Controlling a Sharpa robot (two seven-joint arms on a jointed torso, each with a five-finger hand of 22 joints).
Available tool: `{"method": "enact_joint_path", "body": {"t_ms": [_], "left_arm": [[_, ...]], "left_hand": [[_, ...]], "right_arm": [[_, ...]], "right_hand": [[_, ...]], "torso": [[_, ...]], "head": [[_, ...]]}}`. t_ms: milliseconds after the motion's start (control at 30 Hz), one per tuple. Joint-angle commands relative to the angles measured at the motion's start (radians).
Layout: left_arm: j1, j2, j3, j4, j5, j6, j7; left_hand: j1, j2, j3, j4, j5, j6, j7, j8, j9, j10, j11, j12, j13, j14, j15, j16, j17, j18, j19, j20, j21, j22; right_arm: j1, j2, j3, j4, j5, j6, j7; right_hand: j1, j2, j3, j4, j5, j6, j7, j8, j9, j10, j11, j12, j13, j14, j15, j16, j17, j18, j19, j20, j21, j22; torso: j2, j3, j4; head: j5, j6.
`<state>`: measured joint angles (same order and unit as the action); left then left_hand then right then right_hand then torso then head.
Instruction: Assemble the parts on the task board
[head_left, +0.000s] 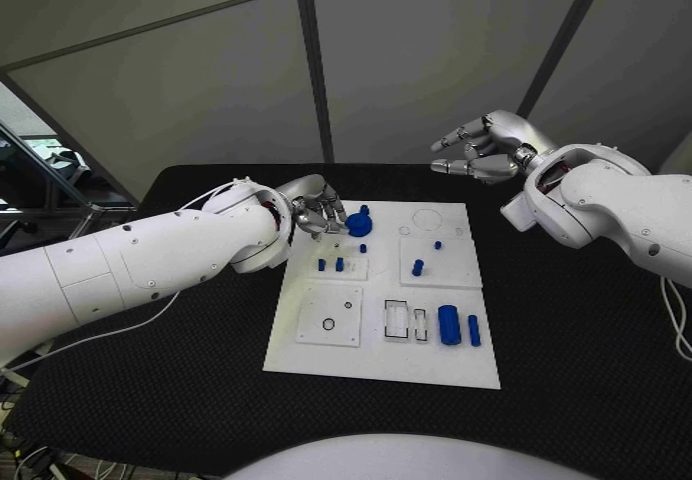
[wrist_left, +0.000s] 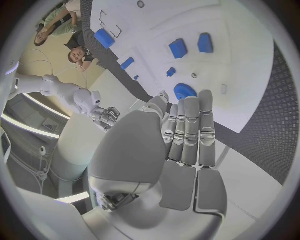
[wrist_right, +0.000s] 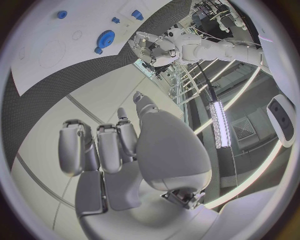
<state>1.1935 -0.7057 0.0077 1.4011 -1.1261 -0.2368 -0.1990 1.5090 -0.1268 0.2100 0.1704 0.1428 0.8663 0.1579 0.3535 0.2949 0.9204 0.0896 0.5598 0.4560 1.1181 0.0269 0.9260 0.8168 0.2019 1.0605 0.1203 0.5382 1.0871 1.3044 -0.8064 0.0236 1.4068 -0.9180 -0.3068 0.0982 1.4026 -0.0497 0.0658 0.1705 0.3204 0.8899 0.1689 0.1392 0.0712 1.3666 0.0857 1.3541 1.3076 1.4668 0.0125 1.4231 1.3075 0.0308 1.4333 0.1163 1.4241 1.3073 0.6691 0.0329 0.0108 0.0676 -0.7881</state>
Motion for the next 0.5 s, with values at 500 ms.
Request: {"method": "enact_joint_path", "body": {"t_ms": [500], "left_arm": [[0.001, 0.091, -0.048, -0.101, -0.225, 0.031, 0.228]], "left_hand": [[-0.01, -0.048, 0.032, 0.004, 0.001, 0.088, -0.017, -0.09, -0.126, 0.065, -0.003, -0.166, -0.239, 0.251, -0.015, 0.329, 0.186, -0.088, 0.265, -0.006, 0.461, 0.225]], "right_arm": [[0.001, 0.008, 0.0, 0.0, 0.016, 0.004, 0.008]], "right_hand": [[-0.011, 0.002, -0.001, 0.003, 0.004, 0.003, 0.002, 0.003, -0.001, -0.003, -0.003, -0.004, 0.004, 0.049, -0.007, -0.007, 0.023, 0.02, -0.005, -0.002, -0.005, 0.085]], "torso": [[0.001, -0.0014, 0.0002]], "head": [[-0.01, 0.011]]}}
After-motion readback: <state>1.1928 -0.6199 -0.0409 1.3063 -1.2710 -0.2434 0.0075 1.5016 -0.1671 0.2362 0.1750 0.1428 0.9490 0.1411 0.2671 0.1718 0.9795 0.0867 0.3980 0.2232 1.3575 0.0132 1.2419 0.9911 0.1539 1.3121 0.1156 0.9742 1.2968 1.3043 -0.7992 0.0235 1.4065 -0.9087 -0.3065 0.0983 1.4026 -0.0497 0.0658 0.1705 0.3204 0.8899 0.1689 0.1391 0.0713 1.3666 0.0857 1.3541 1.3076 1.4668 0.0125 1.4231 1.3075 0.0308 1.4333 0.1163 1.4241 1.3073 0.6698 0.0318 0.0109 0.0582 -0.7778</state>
